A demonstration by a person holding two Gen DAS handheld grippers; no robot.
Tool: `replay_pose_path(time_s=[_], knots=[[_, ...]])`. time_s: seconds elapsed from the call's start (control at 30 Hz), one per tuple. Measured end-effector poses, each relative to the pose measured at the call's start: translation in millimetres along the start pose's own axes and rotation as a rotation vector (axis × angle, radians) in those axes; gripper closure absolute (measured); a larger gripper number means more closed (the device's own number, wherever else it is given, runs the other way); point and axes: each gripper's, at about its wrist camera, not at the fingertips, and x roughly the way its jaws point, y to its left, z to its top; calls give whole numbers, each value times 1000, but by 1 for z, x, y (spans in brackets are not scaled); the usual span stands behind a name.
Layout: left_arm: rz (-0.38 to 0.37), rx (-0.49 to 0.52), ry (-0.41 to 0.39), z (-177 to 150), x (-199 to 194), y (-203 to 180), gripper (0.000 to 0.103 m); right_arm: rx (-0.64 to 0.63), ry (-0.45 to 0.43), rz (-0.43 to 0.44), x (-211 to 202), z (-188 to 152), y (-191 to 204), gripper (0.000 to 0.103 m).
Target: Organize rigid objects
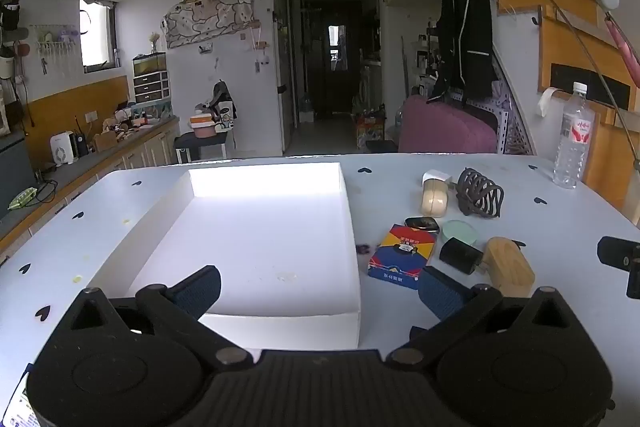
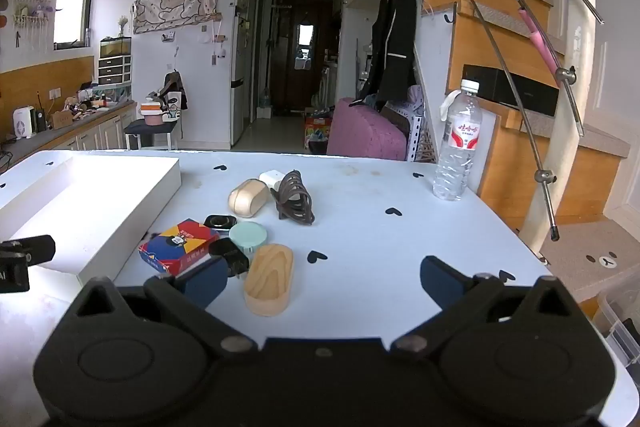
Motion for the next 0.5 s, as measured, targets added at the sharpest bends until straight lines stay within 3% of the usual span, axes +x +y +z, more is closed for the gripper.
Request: replay_pose_path(time_s=[0.5], knots=[[2,4,-1,0,0,0,0,3,2,2,1,0,0,0]])
